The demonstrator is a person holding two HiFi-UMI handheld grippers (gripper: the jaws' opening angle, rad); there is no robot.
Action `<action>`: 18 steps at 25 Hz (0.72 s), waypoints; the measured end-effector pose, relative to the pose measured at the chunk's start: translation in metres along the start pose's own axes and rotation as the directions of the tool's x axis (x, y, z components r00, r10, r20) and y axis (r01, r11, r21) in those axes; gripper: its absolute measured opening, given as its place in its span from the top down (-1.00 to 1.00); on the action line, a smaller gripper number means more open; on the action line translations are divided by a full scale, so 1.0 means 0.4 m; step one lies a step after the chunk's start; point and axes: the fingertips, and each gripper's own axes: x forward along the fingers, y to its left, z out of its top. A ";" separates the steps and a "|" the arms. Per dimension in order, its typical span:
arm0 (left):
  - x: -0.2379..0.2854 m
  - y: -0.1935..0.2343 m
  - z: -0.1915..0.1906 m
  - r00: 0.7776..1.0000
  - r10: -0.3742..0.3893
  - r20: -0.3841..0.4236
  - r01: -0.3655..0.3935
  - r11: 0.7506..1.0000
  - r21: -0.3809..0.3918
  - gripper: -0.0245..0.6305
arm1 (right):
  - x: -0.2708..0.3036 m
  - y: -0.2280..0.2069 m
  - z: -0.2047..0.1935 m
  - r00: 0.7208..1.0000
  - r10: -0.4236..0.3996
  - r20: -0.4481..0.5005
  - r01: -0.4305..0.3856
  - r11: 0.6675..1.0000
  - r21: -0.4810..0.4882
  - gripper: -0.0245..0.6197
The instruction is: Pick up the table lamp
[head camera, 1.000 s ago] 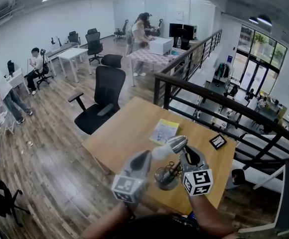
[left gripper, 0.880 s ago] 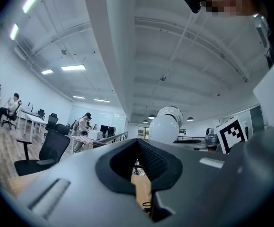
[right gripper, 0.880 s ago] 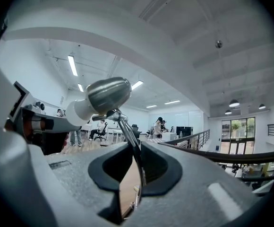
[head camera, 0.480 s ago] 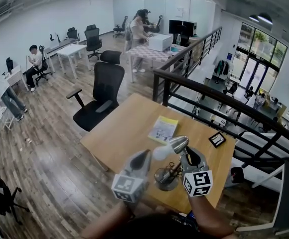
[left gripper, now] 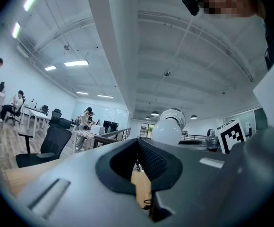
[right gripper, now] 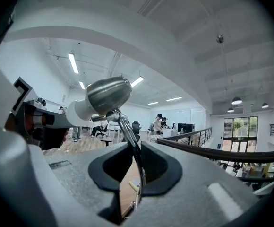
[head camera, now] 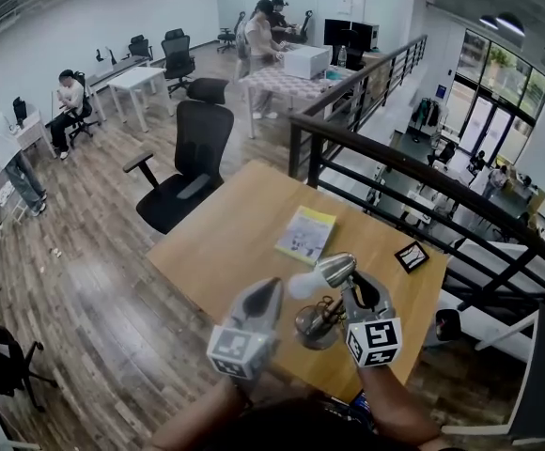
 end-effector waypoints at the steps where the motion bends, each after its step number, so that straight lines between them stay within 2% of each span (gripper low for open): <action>1: 0.008 0.000 -0.005 1.000 0.003 -0.004 -0.003 1.000 0.000 0.92 | 0.005 -0.007 -0.005 1.000 0.003 -0.003 -0.003 1.000 -0.002 0.75; 18: 0.109 0.016 -0.098 0.996 0.048 -0.070 -0.049 0.999 -0.020 0.92 | 0.065 -0.105 -0.112 0.997 0.053 -0.051 -0.054 0.998 -0.016 0.76</action>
